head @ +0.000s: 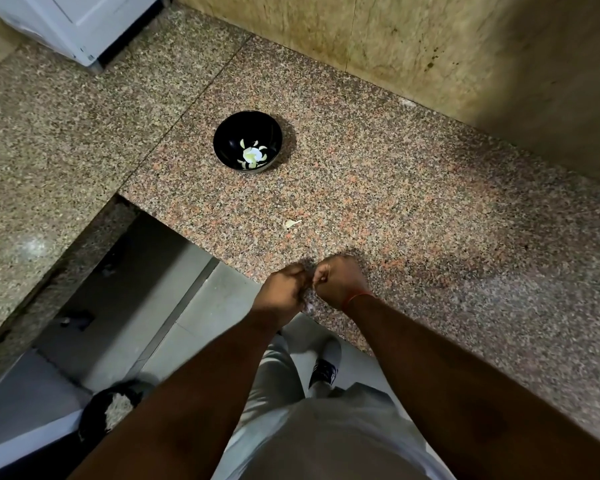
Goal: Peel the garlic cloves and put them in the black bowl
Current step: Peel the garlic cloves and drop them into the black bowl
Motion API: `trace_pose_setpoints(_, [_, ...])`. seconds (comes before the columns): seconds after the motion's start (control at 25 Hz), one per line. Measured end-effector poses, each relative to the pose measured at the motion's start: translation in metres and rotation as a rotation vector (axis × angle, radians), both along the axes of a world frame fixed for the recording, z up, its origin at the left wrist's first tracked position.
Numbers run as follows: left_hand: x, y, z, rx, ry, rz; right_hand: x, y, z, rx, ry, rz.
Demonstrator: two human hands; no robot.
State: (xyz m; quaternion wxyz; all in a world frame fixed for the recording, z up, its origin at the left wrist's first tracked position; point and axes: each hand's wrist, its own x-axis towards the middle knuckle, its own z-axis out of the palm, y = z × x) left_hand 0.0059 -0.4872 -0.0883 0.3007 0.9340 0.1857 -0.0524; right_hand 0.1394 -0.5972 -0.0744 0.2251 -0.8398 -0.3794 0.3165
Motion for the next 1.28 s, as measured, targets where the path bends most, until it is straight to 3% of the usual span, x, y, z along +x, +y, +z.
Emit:
trace_pose_setpoints(0.32, [0.001,-0.003,-0.004,0.069,-0.058,0.012,-0.004,0.006,0.0,-0.066,-0.011,-0.097])
trace_pose_setpoints(0.56, [0.005,0.003,0.006,-0.154,-0.181,0.236,-0.007,0.0,0.005,0.002,0.036,-0.095])
trace_pose_setpoints(0.8, [0.011,0.007,0.017,-0.309,-0.111,0.364,-0.012,0.002,0.01,-0.034,0.079,-0.18])
trace_pose_setpoints(1.12, [0.014,-0.003,0.015,-0.202,-0.052,0.49,-0.017,0.006,0.008,-0.079,0.054,-0.245])
trace_pose_setpoints(1.28, [0.018,-0.007,0.017,-0.24,-0.039,0.548,-0.017,0.009,0.009,-0.088,0.025,-0.217])
